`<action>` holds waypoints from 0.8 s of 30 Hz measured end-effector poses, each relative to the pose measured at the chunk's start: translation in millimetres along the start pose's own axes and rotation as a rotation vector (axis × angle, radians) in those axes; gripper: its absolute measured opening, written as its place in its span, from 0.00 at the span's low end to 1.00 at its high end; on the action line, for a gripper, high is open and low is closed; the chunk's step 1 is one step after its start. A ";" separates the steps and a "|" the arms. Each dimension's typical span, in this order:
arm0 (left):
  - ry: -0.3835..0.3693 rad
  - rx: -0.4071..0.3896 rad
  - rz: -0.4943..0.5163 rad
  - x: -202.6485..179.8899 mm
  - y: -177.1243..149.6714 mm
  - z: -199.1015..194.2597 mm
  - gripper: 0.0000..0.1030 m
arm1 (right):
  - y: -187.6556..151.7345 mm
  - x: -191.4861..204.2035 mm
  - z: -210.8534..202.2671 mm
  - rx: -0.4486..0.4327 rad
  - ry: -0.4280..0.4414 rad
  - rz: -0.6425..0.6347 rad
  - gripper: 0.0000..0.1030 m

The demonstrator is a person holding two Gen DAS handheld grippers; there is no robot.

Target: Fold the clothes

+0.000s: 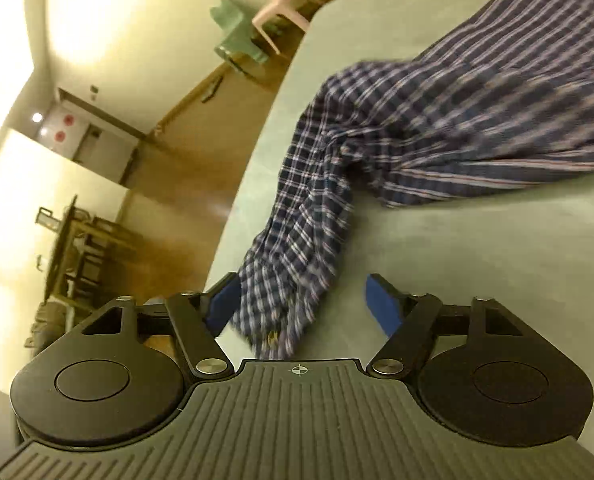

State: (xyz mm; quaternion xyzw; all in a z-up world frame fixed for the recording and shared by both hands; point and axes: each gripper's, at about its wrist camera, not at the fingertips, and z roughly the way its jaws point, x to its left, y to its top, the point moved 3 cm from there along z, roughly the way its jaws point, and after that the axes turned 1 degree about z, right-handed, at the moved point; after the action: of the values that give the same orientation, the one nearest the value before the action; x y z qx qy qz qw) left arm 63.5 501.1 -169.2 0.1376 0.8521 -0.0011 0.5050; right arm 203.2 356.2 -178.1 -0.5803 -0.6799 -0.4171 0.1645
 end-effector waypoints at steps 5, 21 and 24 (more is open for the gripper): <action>-0.040 -0.081 -0.025 -4.2 1.6 2.0 0.96 | -0.5 9.9 29.5 -0.027 0.123 0.087 0.00; 0.003 -0.207 0.380 -62.0 -20.4 -11.4 0.09 | -51.5 -19.9 -48.8 -0.087 0.120 0.184 0.09; 0.069 -0.247 0.814 -115.9 -69.5 -10.8 0.09 | -46.5 -31.6 -99.1 -0.180 0.037 0.166 0.45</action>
State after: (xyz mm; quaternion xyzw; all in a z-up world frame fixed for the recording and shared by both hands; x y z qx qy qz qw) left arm 90.2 408.7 -73.7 0.4010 0.7386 0.3049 0.4480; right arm 143.0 261.5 -158.7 -0.6390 -0.5862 -0.4723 0.1581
